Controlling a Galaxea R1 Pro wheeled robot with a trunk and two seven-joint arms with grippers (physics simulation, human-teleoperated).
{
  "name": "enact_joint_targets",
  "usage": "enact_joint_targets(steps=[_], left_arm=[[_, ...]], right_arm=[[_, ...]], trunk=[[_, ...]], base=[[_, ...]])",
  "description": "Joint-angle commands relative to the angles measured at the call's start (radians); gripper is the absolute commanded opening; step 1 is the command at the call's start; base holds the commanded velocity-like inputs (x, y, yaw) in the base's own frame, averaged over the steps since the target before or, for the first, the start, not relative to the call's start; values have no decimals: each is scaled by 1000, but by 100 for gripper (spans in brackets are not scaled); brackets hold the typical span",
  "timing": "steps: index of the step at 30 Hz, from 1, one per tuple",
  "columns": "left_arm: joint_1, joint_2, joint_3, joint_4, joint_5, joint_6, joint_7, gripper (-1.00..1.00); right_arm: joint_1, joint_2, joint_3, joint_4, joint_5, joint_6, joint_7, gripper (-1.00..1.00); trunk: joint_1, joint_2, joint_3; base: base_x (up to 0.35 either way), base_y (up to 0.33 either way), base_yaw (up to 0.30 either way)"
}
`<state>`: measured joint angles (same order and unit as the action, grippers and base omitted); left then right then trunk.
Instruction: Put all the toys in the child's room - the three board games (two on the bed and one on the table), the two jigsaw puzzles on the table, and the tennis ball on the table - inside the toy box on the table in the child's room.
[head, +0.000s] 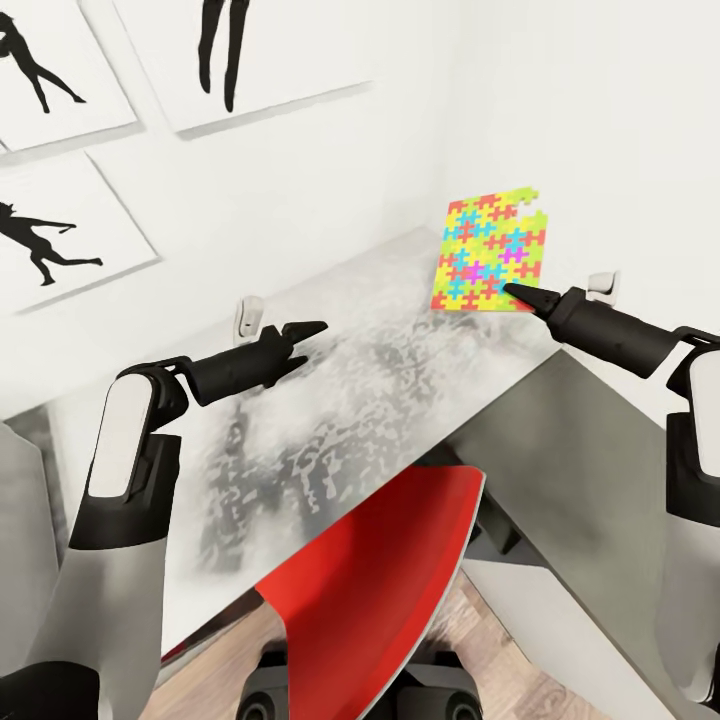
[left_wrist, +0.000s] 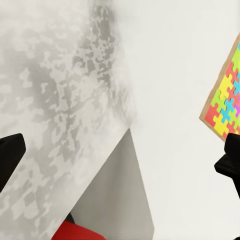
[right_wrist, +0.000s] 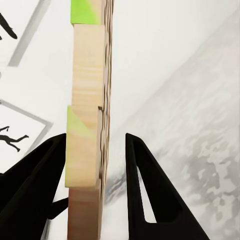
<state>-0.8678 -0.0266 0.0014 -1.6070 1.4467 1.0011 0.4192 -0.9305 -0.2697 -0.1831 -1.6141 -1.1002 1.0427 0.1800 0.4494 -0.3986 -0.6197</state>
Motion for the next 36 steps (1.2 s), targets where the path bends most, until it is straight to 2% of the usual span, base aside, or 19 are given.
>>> enact_joint_targets(steps=[1, 13, 27, 36], left_arm=[[-1, -1, 0, -1, 9, 2, 10, 100], [0, -1, -2, -1, 9, 3, 9, 100], [0, -8, -3, -1, 9, 3, 10, 100], [0, -9, -20, -1, 9, 2, 13, 100]], right_arm=[[-1, 0, -1, 0, 9, 4, 12, -100], [-1, 1, 3, 0, 10, 4, 10, -100], [-1, 4, 2, 0, 10, 4, 10, -100], [-1, 3, 3, 0, 10, 4, 9, -100]], trunk=[[1, -2, 0], [1, -2, 20], [1, -2, 43], [1, -2, 58]], base=[[0, 0, 0], [-5, 0, 0], [-110, -33, 0], [-8, -3, 0]])
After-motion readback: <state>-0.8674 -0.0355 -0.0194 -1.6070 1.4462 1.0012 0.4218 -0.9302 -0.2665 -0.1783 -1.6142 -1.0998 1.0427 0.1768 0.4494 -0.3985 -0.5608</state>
